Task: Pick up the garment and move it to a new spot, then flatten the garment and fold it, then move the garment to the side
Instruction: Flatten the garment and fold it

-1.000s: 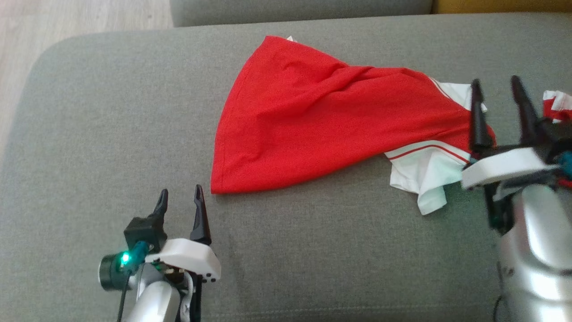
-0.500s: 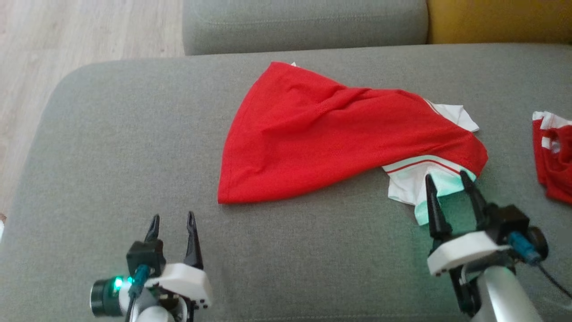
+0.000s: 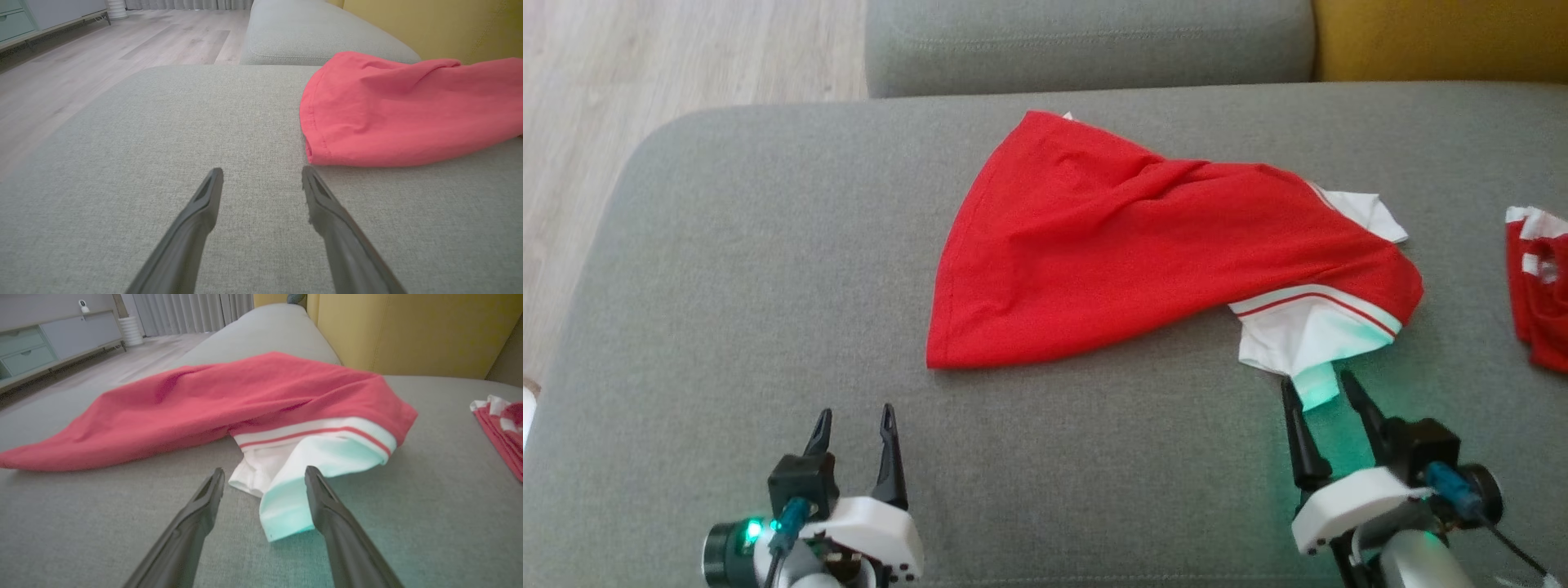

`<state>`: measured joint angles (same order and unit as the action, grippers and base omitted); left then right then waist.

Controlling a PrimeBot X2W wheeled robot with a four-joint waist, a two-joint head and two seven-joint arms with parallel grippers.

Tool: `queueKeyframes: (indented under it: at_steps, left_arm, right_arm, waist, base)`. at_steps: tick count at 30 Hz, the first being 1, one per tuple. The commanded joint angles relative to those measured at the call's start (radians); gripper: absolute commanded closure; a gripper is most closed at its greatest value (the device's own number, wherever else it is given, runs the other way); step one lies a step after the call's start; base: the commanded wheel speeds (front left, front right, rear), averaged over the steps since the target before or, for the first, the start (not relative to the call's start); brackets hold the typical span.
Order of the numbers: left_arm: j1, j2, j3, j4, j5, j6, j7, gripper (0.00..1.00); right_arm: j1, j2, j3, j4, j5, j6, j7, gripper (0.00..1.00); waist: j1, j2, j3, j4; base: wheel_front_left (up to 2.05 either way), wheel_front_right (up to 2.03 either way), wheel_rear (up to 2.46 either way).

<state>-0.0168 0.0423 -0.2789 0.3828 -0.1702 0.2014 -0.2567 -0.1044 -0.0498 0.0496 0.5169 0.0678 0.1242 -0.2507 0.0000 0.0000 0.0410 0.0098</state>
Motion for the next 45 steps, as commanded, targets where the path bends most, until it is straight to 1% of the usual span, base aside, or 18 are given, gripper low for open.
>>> queueKeyframes:
  at_steps: [1, 11, 12, 14, 15, 16, 17, 19, 20, 22, 28, 34, 35, 37, 39, 40, 42, 45]
  left_arm:
    - [-0.045, 0.008, 0.021, -0.036, -0.01, 0.001, -0.005, 0.0]
    - [-0.072, 0.008, -0.013, -0.042, -0.04, 0.006, -0.005, 0.0]
    - [-0.073, 0.008, -0.015, -0.042, -0.043, 0.007, -0.005, 0.0]
    - [-0.076, 0.008, -0.02, -0.043, -0.047, 0.009, -0.005, 0.0]
    - [-0.078, 0.008, -0.022, -0.044, -0.048, 0.009, -0.005, 0.0]
    - [-0.079, 0.008, -0.023, -0.044, -0.049, 0.01, -0.005, 0.0]
    - [-0.08, 0.008, -0.024, -0.045, -0.051, 0.01, -0.005, 0.0]
    - [-0.083, 0.008, -0.026, -0.045, -0.053, 0.009, -0.005, 0.0]
    - [-0.084, 0.008, -0.026, -0.044, -0.053, 0.008, -0.005, 0.0]
    - [-0.087, 0.008, -0.026, -0.045, -0.053, 0.007, -0.005, 0.0]
    - [-0.092, 0.008, -0.023, -0.053, -0.059, 0.005, -0.005, 0.0]
    - [-0.102, 0.008, -0.021, -0.045, -0.076, 0.002, -0.005, 0.0]
    - [-0.105, 0.008, -0.02, -0.043, -0.081, 0.001, -0.005, 0.0]
    - [-0.111, 0.008, -0.019, -0.037, -0.084, -0.002, -0.005, 0.0]
    - [-0.116, 0.008, -0.016, -0.033, -0.089, -0.004, -0.005, 0.0]
    - [-0.119, 0.008, -0.015, -0.03, -0.09, -0.008, -0.005, 0.0]
    - [-0.126, 0.008, -0.013, -0.022, -0.096, -0.019, -0.005, 0.0]
    - [-0.139, 0.008, -0.014, -0.009, -0.1, -0.038, -0.005, 0.0]
  right_arm:
    - [-0.031, -0.001, 0.018, 0.004, -0.023, 0.007, -0.011, 0.0]
    - [-0.083, -0.001, -0.036, 0.136, -0.093, 0.007, -0.011, 0.0]
    - [-0.088, -0.001, -0.039, 0.143, -0.101, 0.007, -0.011, 0.05]
    - [-0.097, -0.001, -0.045, 0.154, -0.11, 0.007, -0.011, 0.22]
    - [-0.1, -0.001, -0.046, 0.156, -0.114, 0.007, -0.011, 0.32]
    - [-0.102, -0.001, -0.049, 0.158, -0.117, 0.007, -0.011, 0.46]
    - [-0.104, -0.001, -0.052, 0.16, -0.119, 0.007, -0.011, 0.54]
    - [-0.103, -0.001, -0.057, 0.161, -0.122, 0.007, -0.011, 0.64]
    - [-0.102, -0.001, -0.059, 0.162, -0.122, 0.007, -0.011, 0.8]
    - [-0.103, -0.001, -0.064, 0.159, -0.118, 0.007, -0.011, 1.0]
    - [-0.1, -0.001, -0.058, 0.098, -0.069, 0.007, -0.011, 1.0]
    - [-0.082, -0.005, -0.045, -0.072, 0.036, 0.007, -0.011, 1.0]
    - [-0.082, -0.008, -0.041, -0.09, 0.059, 0.007, -0.011, 0.99]
    - [-0.088, -0.017, -0.039, -0.122, 0.114, 0.007, -0.011, 0.93]
    - [-0.099, -0.036, -0.036, -0.153, 0.16, 0.007, -0.011, 0.91]
    - [-0.105, -0.044, -0.041, -0.165, 0.182, 0.007, -0.011, 0.92]
    - [-0.117, -0.064, -0.052, -0.18, 0.206, 0.007, -0.011, 1.0]
    - [-0.132, -0.081, -0.073, -0.178, 0.231, 0.007, -0.011, 1.0]
  waist:
    - [0.0, 0.0, 0.018, 0.01]
    - [0.0, 0.0, 0.077, 0.041]
    - [0.0, 0.0, 0.081, 0.043]
    - [0.0, 0.0, 0.086, 0.045]
    - [0.0, 0.0, 0.089, 0.045]
    - [0.0, 0.0, 0.091, 0.045]
    - [0.0, 0.0, 0.093, 0.044]
    - [0.0, 0.0, 0.094, 0.043]
    - [0.0, 0.0, 0.095, 0.041]
    - [0.0, 0.0, 0.097, 0.036]
    - [0.0, 0.0, 0.101, 0.005]
    - [0.0, 0.0, 0.108, -0.061]
    - [0.0, 0.0, 0.11, -0.07]
    - [0.0, 0.0, 0.113, -0.085]
    - [0.0, 0.0, 0.116, -0.097]
    - [0.0, 0.0, 0.119, -0.102]
    - [0.0, 0.0, 0.124, -0.11]
    - [0.0, 0.0, 0.136, -0.116]
  base:
    - [0.0, 0.0, 0.0]
    - [0.0, 0.0, 0.0]
    - [0.0, 0.0, 0.0]
    - [0.0, 0.0, 0.0]
    - [0.0, 0.0, 0.0]
    - [0.0, 0.0, 0.0]
    - [0.0, 0.0, 0.0]
    - [0.0, 0.0, 0.0]
    - [0.0, 0.0, 0.0]
    - [0.0, 0.0, 0.0]
    - [0.0, 0.0, 0.0]
    - [0.0, 0.0, 0.0]
    - [0.0, 0.0, 0.0]
    - [0.0, 0.0, 0.0]
    - [0.0, 0.0, 0.0]
    - [0.0, 0.0, 0.0]
    - [0.0, 0.0, 0.0]
    - [0.0, 0.0, 0.0]
